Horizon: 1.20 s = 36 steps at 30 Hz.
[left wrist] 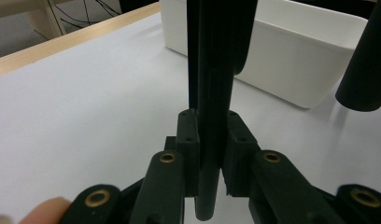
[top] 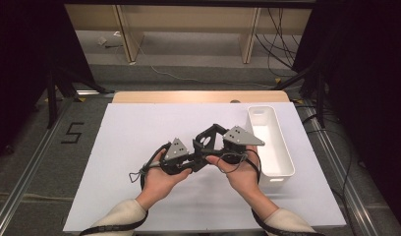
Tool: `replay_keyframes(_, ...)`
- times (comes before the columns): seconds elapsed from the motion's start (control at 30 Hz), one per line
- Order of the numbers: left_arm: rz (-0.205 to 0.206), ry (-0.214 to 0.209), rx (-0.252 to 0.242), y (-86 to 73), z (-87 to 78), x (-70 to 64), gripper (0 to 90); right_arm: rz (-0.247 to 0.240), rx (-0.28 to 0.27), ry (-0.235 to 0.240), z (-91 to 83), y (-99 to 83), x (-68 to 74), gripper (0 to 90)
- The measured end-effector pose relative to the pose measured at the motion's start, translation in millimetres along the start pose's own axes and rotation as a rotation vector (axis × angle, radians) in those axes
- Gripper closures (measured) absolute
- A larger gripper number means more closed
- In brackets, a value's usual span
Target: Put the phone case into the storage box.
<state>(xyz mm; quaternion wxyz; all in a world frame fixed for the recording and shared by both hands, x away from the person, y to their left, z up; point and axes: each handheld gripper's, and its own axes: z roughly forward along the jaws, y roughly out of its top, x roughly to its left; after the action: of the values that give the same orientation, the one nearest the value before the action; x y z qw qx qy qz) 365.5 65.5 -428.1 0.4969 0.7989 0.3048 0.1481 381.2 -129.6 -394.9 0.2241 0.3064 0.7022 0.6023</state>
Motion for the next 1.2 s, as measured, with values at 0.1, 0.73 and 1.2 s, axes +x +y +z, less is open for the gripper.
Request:
replay_keyframes(0.1, 0.009, -0.004, -0.006, -0.4, 0.6, -0.1, 71.5, -0.005, 0.0, -0.017, -0.9, 1.1, -0.9, 14.7)
replay_keyframes(0.73, 0.018, 0.003, -0.074, -3.0, -19.0, 7.5, 6.9, 0.032, -0.049, -0.086, -15.9, 18.1, -20.2, 14.8)
replay_keyframes(1.2, 0.029, 0.056, -0.094, -11.9, -39.6, 15.1, 0.0, 0.048, -0.065, -0.132, -25.0, 25.4, -32.7, 14.8)
